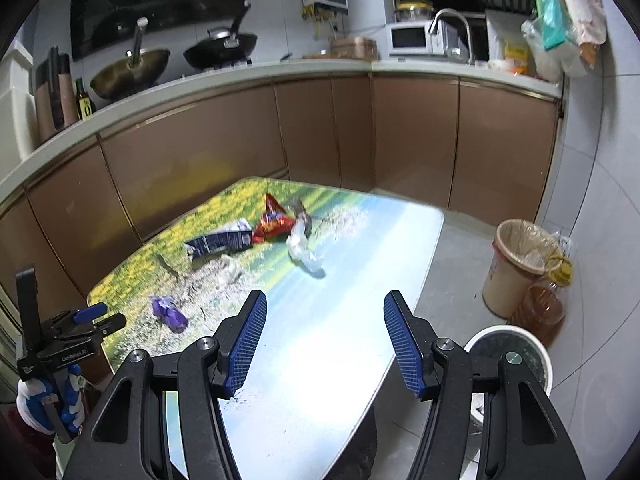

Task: Collect trash
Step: 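Grasp the purple wrapper with the left gripper while the right grasps the white tissue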

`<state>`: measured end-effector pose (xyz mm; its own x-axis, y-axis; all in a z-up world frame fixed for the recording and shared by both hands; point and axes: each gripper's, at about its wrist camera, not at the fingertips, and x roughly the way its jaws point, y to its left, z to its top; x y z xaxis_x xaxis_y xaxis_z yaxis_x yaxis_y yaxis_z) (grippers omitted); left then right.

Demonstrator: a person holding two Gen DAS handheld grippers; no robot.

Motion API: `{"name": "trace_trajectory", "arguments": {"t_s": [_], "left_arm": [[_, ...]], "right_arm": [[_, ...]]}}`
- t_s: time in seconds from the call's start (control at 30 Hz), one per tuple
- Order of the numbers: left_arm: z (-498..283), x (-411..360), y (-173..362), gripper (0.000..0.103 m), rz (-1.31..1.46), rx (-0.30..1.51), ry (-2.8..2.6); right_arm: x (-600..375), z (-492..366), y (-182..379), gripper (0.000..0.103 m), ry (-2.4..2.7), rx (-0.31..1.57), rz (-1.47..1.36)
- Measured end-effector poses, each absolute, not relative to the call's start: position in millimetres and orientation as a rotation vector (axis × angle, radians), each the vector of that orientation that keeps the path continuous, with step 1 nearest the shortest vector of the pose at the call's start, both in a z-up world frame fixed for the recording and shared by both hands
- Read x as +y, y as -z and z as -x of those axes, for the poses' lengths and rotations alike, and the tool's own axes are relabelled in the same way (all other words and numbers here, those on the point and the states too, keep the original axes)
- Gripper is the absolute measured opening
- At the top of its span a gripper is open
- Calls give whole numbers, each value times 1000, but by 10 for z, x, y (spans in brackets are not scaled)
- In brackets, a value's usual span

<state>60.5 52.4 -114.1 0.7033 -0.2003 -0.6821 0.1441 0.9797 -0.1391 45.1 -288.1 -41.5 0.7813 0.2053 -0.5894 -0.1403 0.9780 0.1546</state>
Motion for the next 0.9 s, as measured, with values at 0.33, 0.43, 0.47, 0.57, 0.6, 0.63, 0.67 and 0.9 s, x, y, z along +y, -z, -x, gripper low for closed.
{"name": "trace_trajectory", "arguments": {"t_s": [0.33, 0.43, 0.47, 0.57, 0.6, 0.63, 0.67, 0.9], "left_arm": [[-1148, 425, 1382, 69, 50, 815, 242], [-1244, 393, 1473, 69, 42, 849, 247], [-1270, 392, 1503, 69, 38, 859, 242], [-1335, 433, 1561, 62, 68, 889, 254], [-1353, 442, 1578, 53, 67, 897, 252], [-1359, 440, 1586, 53, 52, 895, 246], [-1361, 442, 1592, 53, 48, 896, 249], [-1329, 464, 1621, 49, 57, 867, 258]], "right_arm": [[-2486, -1125, 764, 60, -257, 759, -73], [-2344, -1299, 825, 60, -287, 777, -58], [-2297, -1352, 846, 60, -297, 782, -52], [-2145, -1511, 916, 60, -328, 799, -37], [-2100, -1563, 939, 60, -338, 804, -33], [-2040, -1623, 978, 60, -351, 812, -28], [-1990, -1671, 1007, 60, -360, 819, -26], [-1668, -1970, 1253, 60, -438, 875, -29]]}}
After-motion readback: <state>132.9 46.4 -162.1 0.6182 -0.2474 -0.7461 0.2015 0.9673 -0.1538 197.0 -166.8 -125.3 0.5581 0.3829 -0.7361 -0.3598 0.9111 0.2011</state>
